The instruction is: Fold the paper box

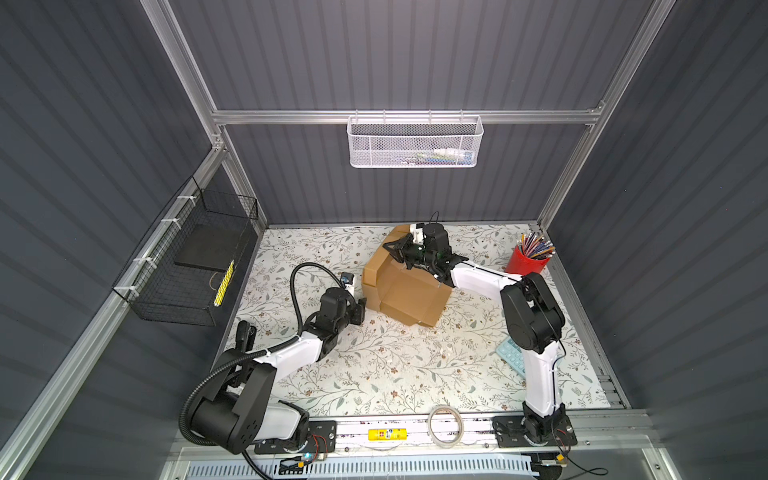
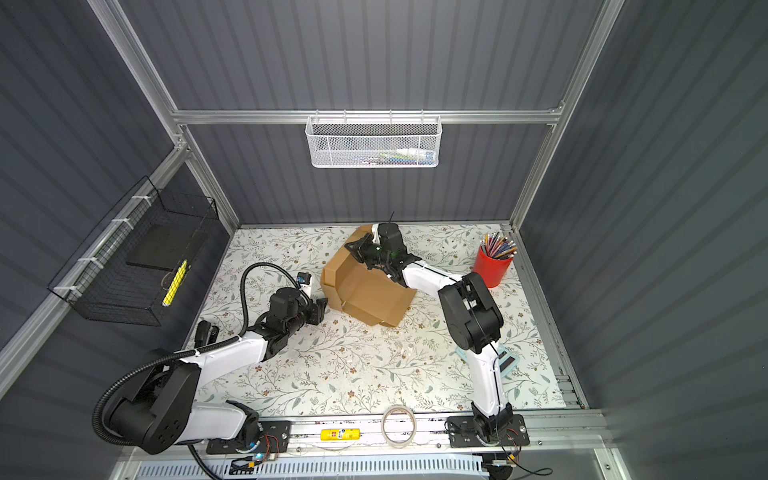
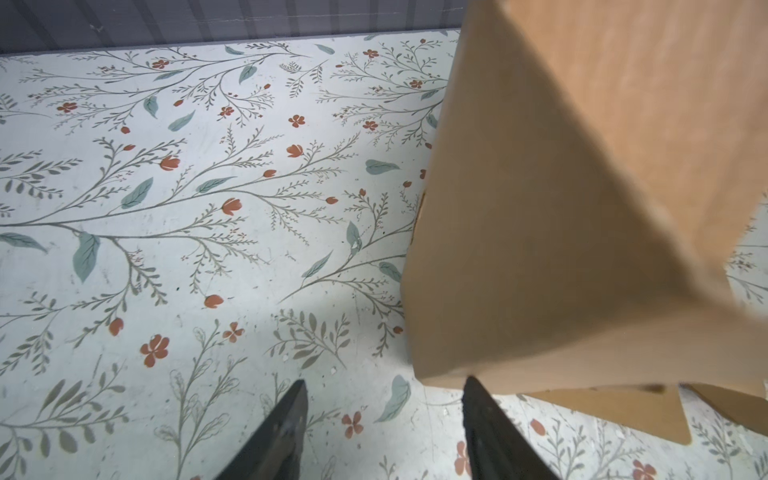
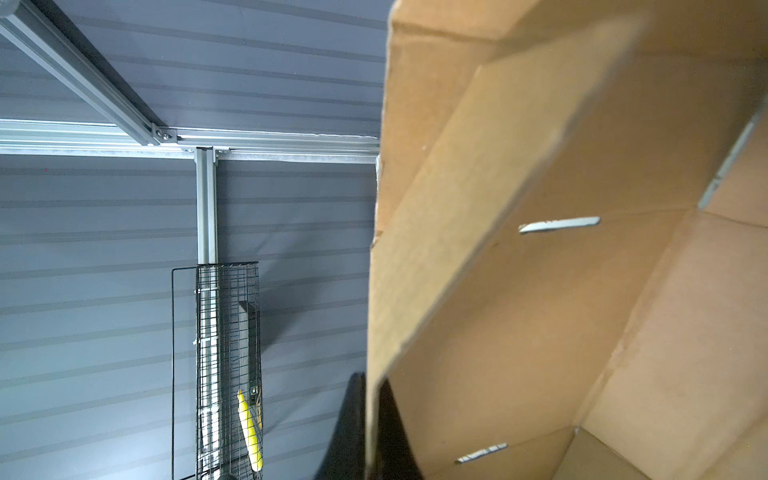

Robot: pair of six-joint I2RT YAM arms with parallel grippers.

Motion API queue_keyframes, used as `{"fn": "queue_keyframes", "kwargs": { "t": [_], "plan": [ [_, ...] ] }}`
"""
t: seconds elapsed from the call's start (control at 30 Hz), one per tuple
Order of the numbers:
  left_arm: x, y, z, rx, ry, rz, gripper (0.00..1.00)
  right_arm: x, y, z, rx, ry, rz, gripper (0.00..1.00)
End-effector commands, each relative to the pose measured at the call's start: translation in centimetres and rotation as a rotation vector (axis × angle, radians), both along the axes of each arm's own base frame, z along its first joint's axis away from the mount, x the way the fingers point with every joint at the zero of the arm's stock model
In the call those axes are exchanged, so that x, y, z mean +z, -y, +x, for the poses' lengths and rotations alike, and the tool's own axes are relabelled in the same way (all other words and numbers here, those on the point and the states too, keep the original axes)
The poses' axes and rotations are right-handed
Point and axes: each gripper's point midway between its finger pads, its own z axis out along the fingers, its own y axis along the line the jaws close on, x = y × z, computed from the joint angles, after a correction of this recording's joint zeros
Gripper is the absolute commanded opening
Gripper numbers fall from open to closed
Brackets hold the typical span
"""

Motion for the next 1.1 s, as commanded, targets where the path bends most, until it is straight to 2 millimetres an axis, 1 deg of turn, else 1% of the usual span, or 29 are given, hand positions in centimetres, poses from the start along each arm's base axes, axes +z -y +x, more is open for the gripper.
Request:
{"fn": "queue_keyframes", "kwargs": {
  "t": [0.0, 0.23, 0.33, 0.57, 0.7, 0.87, 1.07],
  "plan": [
    [2.0, 1.6, 1.1, -0.050, 0.065, -0.050, 0.58, 0.5, 0.0, 0.1, 0.001, 0.015, 0.011, 0.00],
    [2.0, 2.5, 1.4, -0.075, 0.057, -0.081, 0.56, 0.4, 0.0, 0.1, -0.006, 0.015, 0.009, 0.00],
    [1.9, 2.6, 1.2, -0.073, 0.054, -0.084, 0.55, 0.4, 0.0, 0.2, -0.010, 0.019, 0.014, 0.00],
    [0.7, 2.7, 1.3, -0.044, 0.039, -0.076, 0.55, 0.1, -0.2, 0.1, -0.007, 0.015, 0.028, 0.00],
    [0.3, 3.2, 1.4, -0.026, 0.051, -0.078, 0.55, 0.0, -0.2, 0.1, -0.009, 0.016, 0.027, 0.00],
    [0.6, 3.8, 1.5, -0.015, 0.083, -0.072, 0.55, 0.1, -0.2, 0.0, -0.009, 0.016, 0.027, 0.00],
    [0.8, 4.1, 2.4, 0.005, 0.109, -0.051, 0.52, -0.1, -0.1, 0.0, -0.010, 0.012, 0.030, 0.00]
  ]
}}
